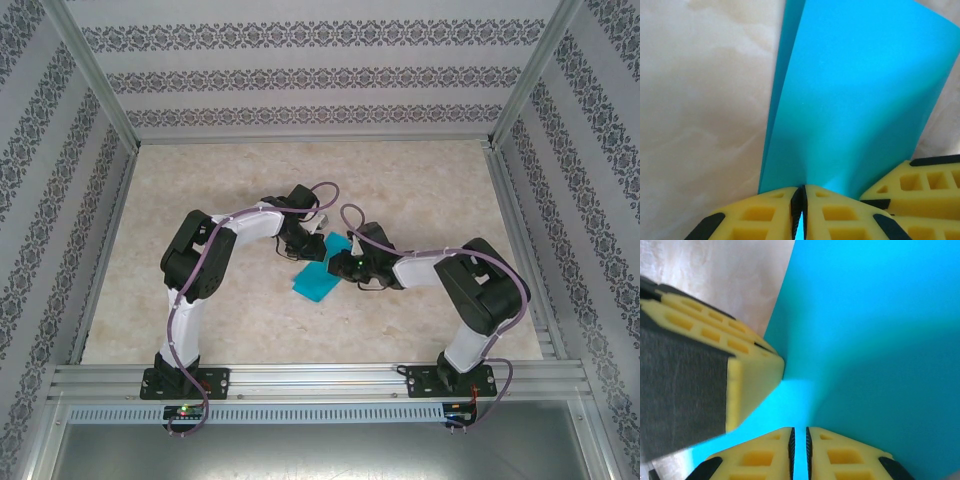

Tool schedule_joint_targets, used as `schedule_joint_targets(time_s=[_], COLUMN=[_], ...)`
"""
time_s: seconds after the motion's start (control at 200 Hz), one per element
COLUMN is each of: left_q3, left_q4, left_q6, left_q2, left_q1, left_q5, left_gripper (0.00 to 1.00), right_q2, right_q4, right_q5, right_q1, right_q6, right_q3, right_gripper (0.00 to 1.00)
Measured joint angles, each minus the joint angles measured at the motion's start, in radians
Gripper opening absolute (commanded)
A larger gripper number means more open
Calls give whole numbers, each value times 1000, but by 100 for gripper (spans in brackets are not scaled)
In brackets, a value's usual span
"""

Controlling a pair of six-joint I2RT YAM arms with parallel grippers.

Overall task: Fold a paper plane with a square sheet of paper (pick it up from the middle)
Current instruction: Fold the square sheet of paper in half at the center of the table.

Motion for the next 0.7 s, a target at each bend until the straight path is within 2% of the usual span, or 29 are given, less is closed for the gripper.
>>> schedule_joint_targets(time_s=[0.485,0.699], left_q3=[11,13], left_q4=[-14,-18], left_q6=[0,0], left_q2=[5,5], left_q1=[0,0], left_q5=[-2,-2], left_gripper=[17,17], right_q2=[-206,-148], right_q4=[-173,-138], right_q5=[19,18], right_q1=[10,45], right_q6=[-25,4], right_q3=[-91,6], right_gripper=[18,18])
